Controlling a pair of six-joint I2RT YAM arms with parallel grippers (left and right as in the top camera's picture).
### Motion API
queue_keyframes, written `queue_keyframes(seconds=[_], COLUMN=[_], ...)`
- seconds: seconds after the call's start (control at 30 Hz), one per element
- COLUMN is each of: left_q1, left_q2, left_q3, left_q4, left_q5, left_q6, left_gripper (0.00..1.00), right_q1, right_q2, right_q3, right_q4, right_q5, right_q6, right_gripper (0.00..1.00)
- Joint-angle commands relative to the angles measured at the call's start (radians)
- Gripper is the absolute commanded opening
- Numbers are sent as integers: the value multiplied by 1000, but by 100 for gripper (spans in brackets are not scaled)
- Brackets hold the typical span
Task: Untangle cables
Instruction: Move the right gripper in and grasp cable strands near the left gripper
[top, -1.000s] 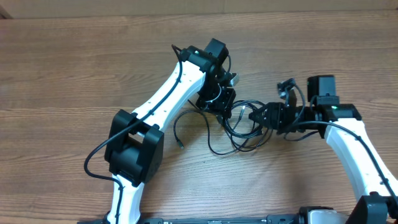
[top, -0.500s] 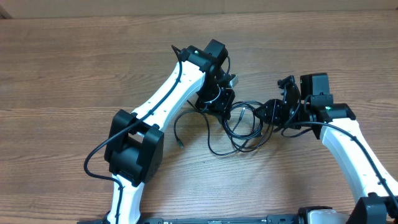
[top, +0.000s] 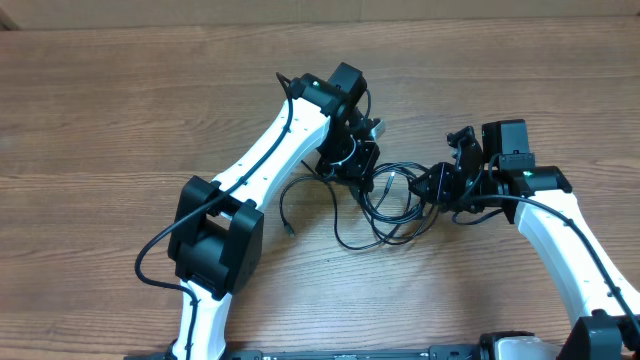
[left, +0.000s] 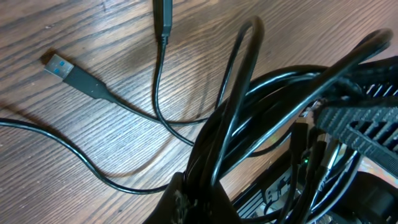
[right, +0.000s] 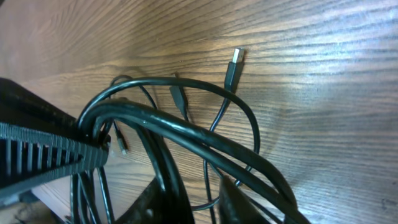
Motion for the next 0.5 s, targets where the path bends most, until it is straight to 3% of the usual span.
queue_keyframes(seconds=[0.0, 0.17, 0.47], left_q1=[3, 3, 3], left_q2=[-4, -4, -4], left_q3=[14, 14, 14], left_q4=[0, -2, -8], left_q5=[48, 48, 48], left_q6=[23, 23, 23], left_gripper=[4, 4, 4], right_q1=[3, 3, 3], right_q2=[3, 3, 3], right_q3=[24, 24, 24], right_q4=[5, 11, 11], right_q5=[7, 7, 7], right_q6=[3, 4, 4], right_gripper=[17, 5, 4])
